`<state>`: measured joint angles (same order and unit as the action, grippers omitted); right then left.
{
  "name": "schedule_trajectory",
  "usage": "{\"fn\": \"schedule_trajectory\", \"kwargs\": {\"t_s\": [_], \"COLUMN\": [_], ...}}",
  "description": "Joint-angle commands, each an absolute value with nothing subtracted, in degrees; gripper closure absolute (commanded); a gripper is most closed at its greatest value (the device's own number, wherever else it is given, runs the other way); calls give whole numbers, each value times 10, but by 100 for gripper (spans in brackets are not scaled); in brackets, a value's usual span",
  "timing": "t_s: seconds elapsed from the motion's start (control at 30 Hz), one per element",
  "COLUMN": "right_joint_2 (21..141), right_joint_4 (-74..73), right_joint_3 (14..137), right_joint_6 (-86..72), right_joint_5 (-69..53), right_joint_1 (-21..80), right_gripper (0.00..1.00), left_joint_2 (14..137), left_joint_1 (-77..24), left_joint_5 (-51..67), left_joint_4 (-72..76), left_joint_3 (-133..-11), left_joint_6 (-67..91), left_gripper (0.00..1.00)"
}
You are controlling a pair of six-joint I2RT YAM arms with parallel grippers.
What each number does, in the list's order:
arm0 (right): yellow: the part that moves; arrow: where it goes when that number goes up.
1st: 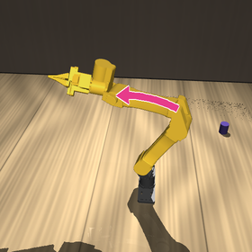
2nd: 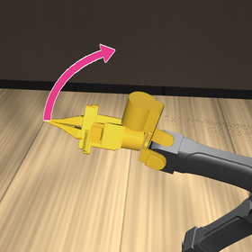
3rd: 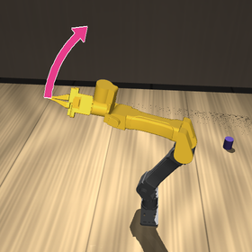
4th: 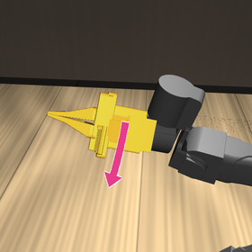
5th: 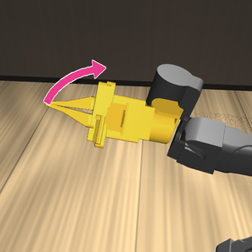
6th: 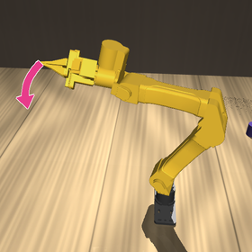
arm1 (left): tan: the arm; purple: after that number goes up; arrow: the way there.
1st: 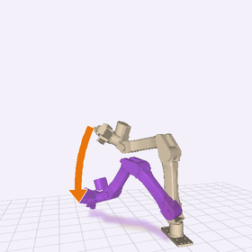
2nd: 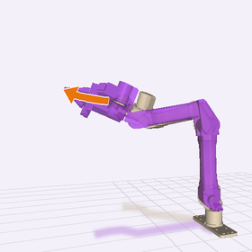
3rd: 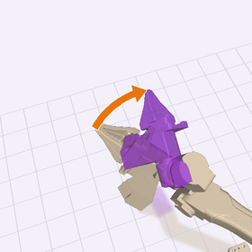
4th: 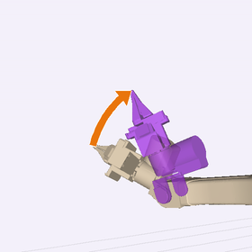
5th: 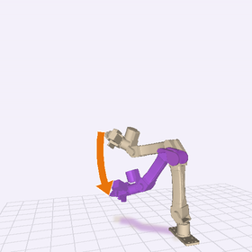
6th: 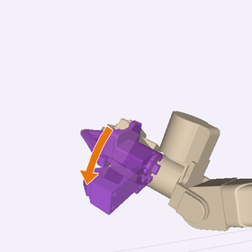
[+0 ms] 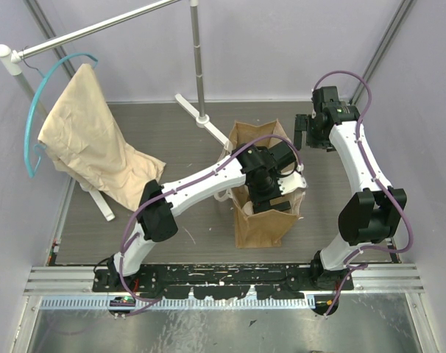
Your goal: Place the personal care products into the canvas bag
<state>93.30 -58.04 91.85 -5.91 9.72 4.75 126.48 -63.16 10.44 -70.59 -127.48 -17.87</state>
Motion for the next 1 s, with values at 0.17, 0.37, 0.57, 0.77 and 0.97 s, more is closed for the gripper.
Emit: {"fn": "schedule_trajectory", "kwargs": {"t_s": [0.17, 0.37, 0.57, 0.77, 0.97], "right_joint_2": [920, 899, 887, 885, 879], "right_joint_4": [-561, -545, -531, -509, -482], "right_joint_3": [928, 927, 925, 942, 953], "right_joint_6": [-53, -49, -47, -49, -50], "right_joint_5": [92, 90, 91, 94, 103], "right_joint_1": [47, 47, 47, 47, 47], "right_gripper": [0, 0, 0, 0, 0], "left_joint_2": [1231, 1161, 1081, 997, 893], "left_joint_1": [-624, -617, -593, -506, -362], "left_joint_5": [109, 111, 60, -24, -28], "left_joint_4": [-646, -582, -485, -409, -363], "left_joint_3": [-1257, -1254, -1209, -1121, -973], "left_joint_6": [-165, -136, -75, 46, 199], "left_gripper": [2, 2, 2, 2, 2]}}
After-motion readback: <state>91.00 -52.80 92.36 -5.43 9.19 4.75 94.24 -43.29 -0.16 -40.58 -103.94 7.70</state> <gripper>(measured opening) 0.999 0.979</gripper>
